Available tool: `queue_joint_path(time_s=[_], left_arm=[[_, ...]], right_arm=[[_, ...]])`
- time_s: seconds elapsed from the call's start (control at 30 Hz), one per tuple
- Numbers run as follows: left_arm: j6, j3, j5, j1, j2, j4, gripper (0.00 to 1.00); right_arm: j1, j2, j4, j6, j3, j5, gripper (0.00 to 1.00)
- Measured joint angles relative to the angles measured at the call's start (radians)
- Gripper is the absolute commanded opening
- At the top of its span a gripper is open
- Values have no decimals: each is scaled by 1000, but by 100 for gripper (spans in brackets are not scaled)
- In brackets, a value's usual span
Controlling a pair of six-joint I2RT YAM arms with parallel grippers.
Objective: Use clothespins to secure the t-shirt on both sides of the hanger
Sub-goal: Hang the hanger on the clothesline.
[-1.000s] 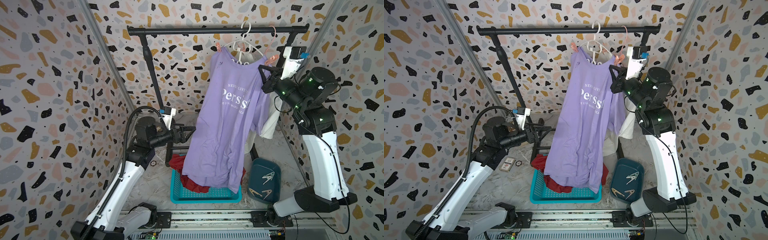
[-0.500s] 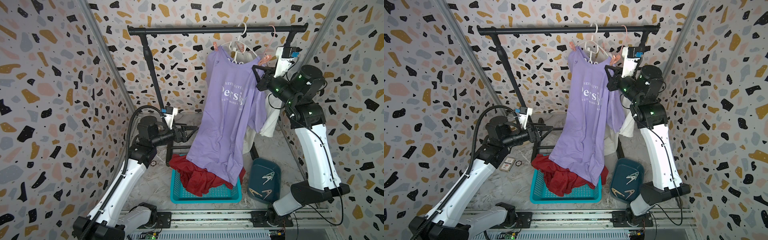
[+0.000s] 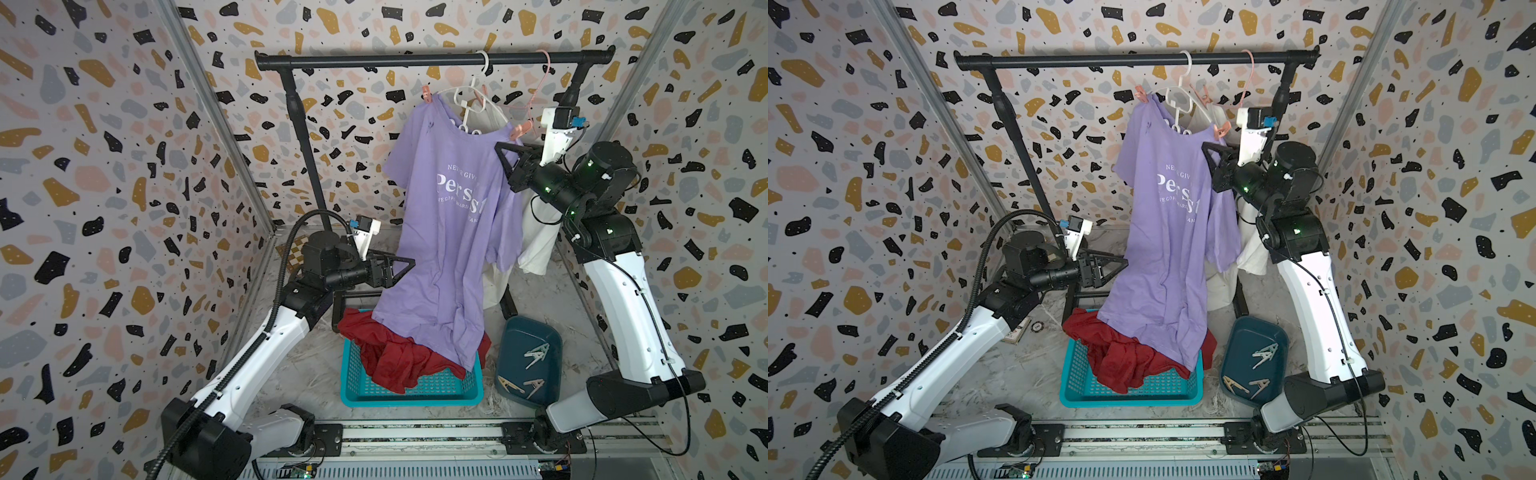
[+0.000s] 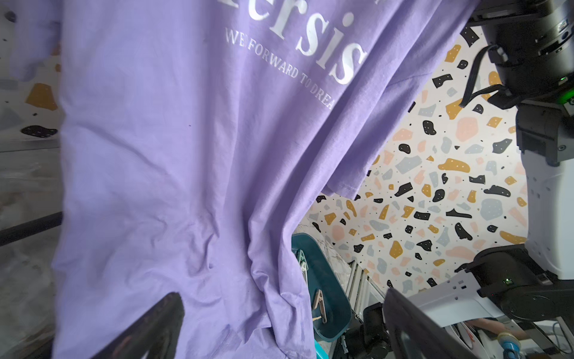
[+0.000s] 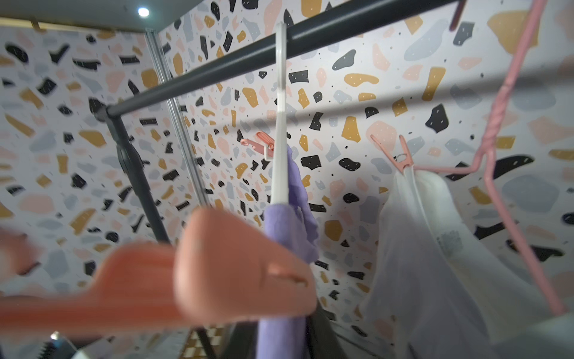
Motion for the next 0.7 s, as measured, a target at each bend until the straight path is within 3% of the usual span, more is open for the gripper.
queue_joint_path(time_s=[0.27,0.7], left_arm=[[2,0,-8,-112,90,97,99],[-10,63,-20,-270,356,211,100]], right_arm=[[0,-75,28,-21,-117,-10,99],[1,-390,49,45,-664,118,100]])
